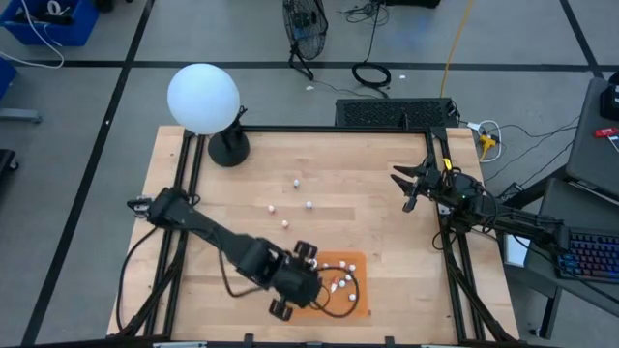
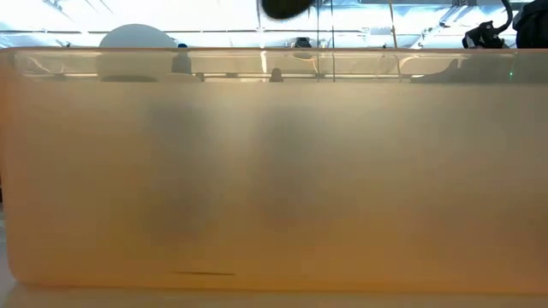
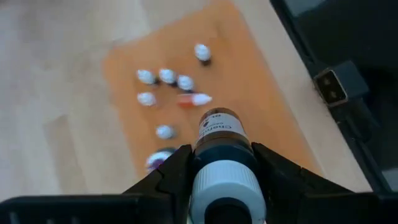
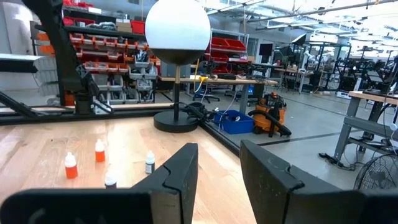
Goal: Pick & Place food coloring
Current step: Put the large black food coloring bottle into the orange container
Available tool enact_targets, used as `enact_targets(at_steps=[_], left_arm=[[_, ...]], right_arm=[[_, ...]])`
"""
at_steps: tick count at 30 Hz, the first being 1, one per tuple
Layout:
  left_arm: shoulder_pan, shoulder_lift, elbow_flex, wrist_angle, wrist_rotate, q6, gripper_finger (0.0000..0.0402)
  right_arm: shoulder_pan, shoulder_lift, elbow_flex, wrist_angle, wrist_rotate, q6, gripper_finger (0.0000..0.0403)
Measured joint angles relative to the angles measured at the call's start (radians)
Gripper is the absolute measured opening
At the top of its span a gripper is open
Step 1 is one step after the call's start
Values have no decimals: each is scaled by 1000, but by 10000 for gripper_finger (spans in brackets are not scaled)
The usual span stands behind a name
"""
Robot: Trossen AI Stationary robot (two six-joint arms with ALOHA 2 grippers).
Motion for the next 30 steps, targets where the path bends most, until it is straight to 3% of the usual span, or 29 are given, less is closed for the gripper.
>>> enact_targets(at_steps=[14, 25, 27, 30], left_arm=[[55, 208, -2, -96, 12, -133, 144], [64, 244, -1, -131, 45, -238, 144], [64, 244, -1, -131, 58, -256, 174], [62, 244, -1, -131, 65, -264, 252]], right_arm=[[0, 0, 0, -3, 0, 0, 110], [0, 0, 0, -3, 0, 0, 110], [0, 0, 0, 0, 0, 0, 110], [0, 0, 0, -1, 0, 0, 110]])
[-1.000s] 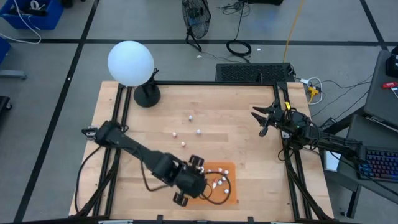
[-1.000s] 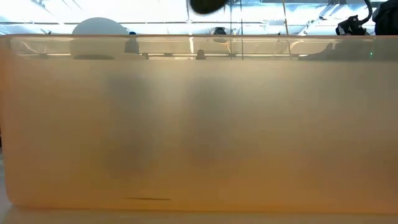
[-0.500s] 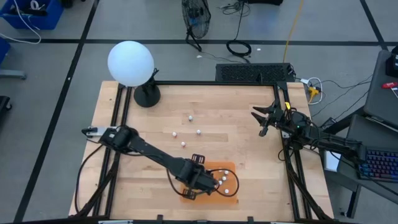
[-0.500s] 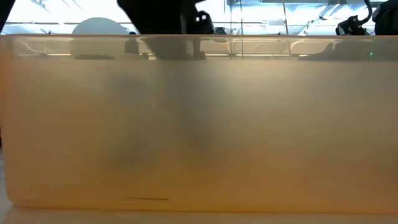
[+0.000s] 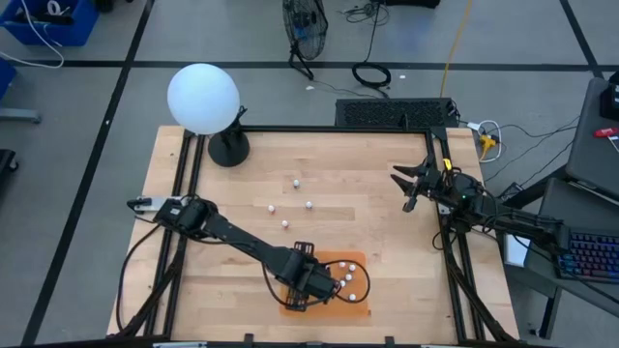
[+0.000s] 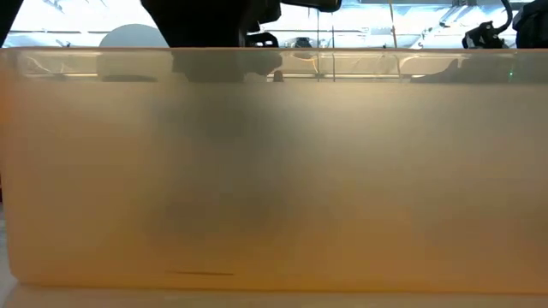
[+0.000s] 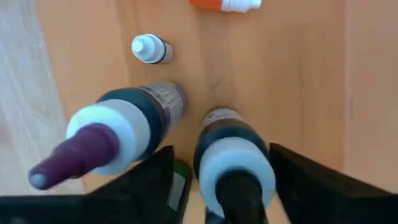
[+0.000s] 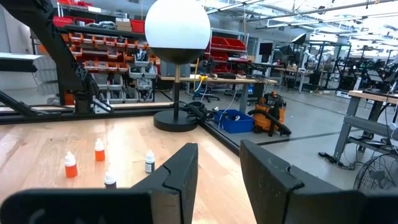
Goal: Pick & Place food coloring
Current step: Put the large black food coloring bottle into the orange container, then put the small orange food coloring bottle into the orange container
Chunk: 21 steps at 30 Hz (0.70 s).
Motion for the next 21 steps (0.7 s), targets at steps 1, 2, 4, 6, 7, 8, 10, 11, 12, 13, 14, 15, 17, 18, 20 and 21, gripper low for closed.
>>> enact_targets(at_steps=[1, 2, 4, 6, 7, 8, 10, 11, 12, 13, 14, 15, 17, 18, 20, 21], left_arm=[[0, 0, 0, 0, 1, 1, 276], [0, -1, 1, -1, 2, 0, 298], [2, -4, 2, -2, 4, 0, 337], [5, -12, 2, -8, 24, 15, 369], [6, -20, 2, -15, 26, 34, 382], [6, -30, 2, -17, 28, 46, 389], [6, -65, 2, -15, 13, 64, 392], [6, -84, 2, -11, -6, 75, 389], [6, -104, 3, -6, -29, 90, 384], [5, -129, 3, -4, -58, 109, 379], [0, -153, 3, -3, -88, 125, 374], [-3, -178, 3, -1, -117, 144, 370], [-9, -233, 3, -2, -167, 189, 362], [-13, -257, -1, 0, -182, 214, 359], [-21, -311, -28, 24, -193, 269, 354], [-23, -340, -53, 39, -192, 295, 352]], right_arm=[[0, 0, 0, 0, 0, 0, 110], [0, 0, 0, 0, 0, 0, 110], [0, 0, 0, 0, 0, 0, 110], [0, 0, 0, -1, 0, 0, 110], [0, 0, 0, -1, 0, 0, 110], [0, 0, 0, -1, 0, 0, 110], [0, 0, 0, -1, 0, 0, 110], [0, 0, 0, -1, 0, 0, 110], [0, 0, 0, -1, 0, 0, 110], [0, 0, 0, -2, 0, 0, 110], [0, 0, 0, -1, 0, 0, 110], [0, 0, 0, -1, 0, 0, 110], [0, 0, 0, -2, 0, 0, 110], [0, 0, 0, -1, 0, 0, 110], [0, 0, 0, -2, 0, 0, 110], [0, 0, 0, -1, 0, 0, 110]])
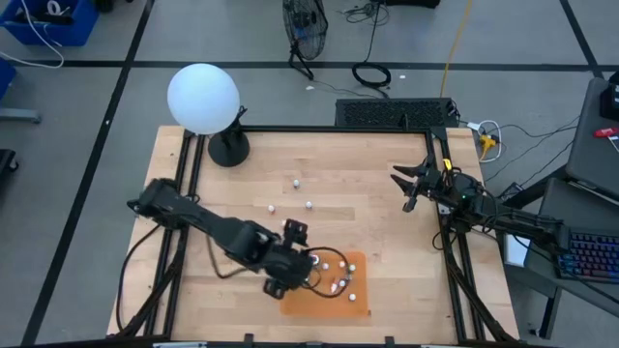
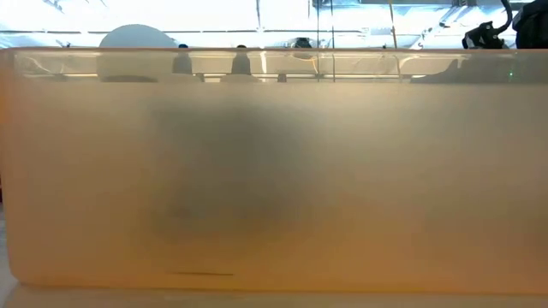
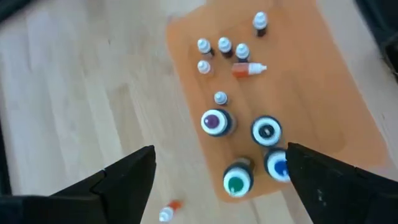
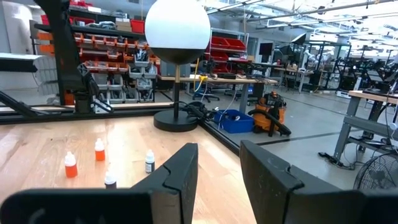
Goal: Pick & Place food coloring
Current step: Put the small orange food coloring bottle into the orange container
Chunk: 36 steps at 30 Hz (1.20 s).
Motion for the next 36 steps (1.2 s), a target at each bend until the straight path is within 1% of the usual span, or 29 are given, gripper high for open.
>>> enact_targets(at_steps=[3, 5, 8, 14, 18, 20, 22, 24, 26, 29, 31, 33, 36], left_arm=[[5, -112, -132, 101, 11, 75, 348], [24, -204, -259, 212, 30, 114, 349], [65, -340, -461, 373, 73, 133, 354], [167, -593, -841, 682, 77, 66, 360], [224, -714, -1033, 834, 77, 25, 355], [245, -750, -1109, 896, 73, -4, 354], [264, -769, -1168, 929, 70, -25, 355], [280, -776, -1206, 926, 55, -26, 358], [291, -776, -1225, 902, -9, -52, 360], [310, -772, -1228, 830, -135, -128, 359], [326, -770, -1228, 802, -177, -184, 358], [345, -773, -1228, 790, -173, -239, 360], [379, -773, -1228, 775, -100, -309, 364]], right_arm=[[0, 0, 0, 0, 0, 0, 110], [0, 0, 0, -1, 0, 0, 110], [0, 0, 0, 0, 0, 0, 110], [0, 0, 0, 2, 0, 0, 110], [0, 0, 0, 7, 0, 0, 110], [0, 0, 0, 7, 0, 0, 110], [0, 0, 0, 7, 0, 0, 110], [0, 0, 0, 7, 0, 0, 110], [0, 0, 0, 6, 0, 0, 110], [0, 0, 0, 6, 0, 0, 110], [0, 0, 0, 6, 0, 0, 110], [0, 0, 0, 6, 0, 0, 110], [0, 0, 0, 6, 0, 0, 110]])
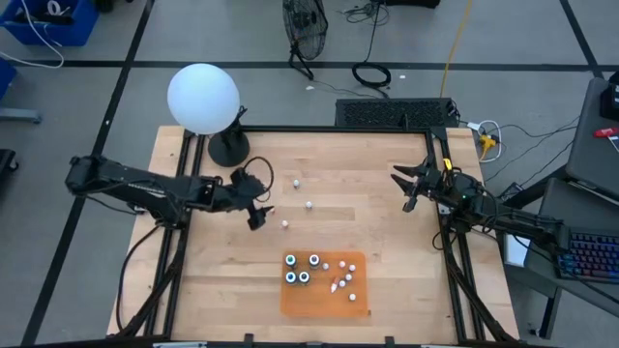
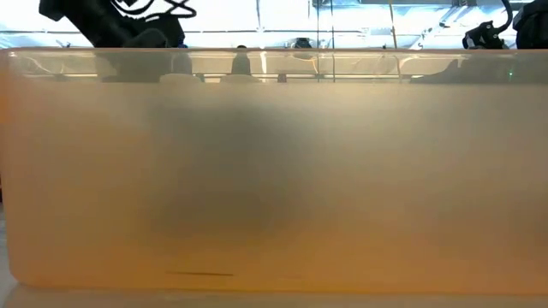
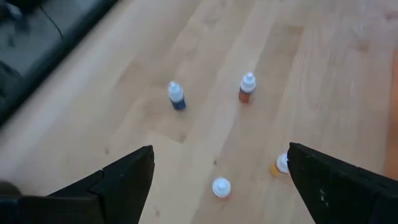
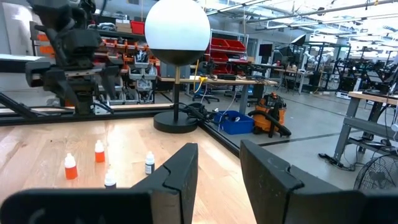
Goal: Pick & Place food coloring
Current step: Put the small orange food coloring bottle into the orange container
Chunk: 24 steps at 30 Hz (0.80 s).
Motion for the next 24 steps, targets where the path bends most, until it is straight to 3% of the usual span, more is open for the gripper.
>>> enact_targets(at_steps=[5, 12, 20, 24], left_arm=[[49, 0, 0, -65, 80, -72, 365], [110, 42, 1, -122, 108, -82, 365], [188, 231, 40, -119, 264, -5, 365], [198, 332, 116, -141, 284, 61, 365]], right_arm=[[0, 0, 0, 0, 0, 0, 110], [0, 0, 0, 0, 0, 0, 110], [0, 0, 0, -5, 0, 0, 110], [0, 0, 0, -5, 0, 0, 110]])
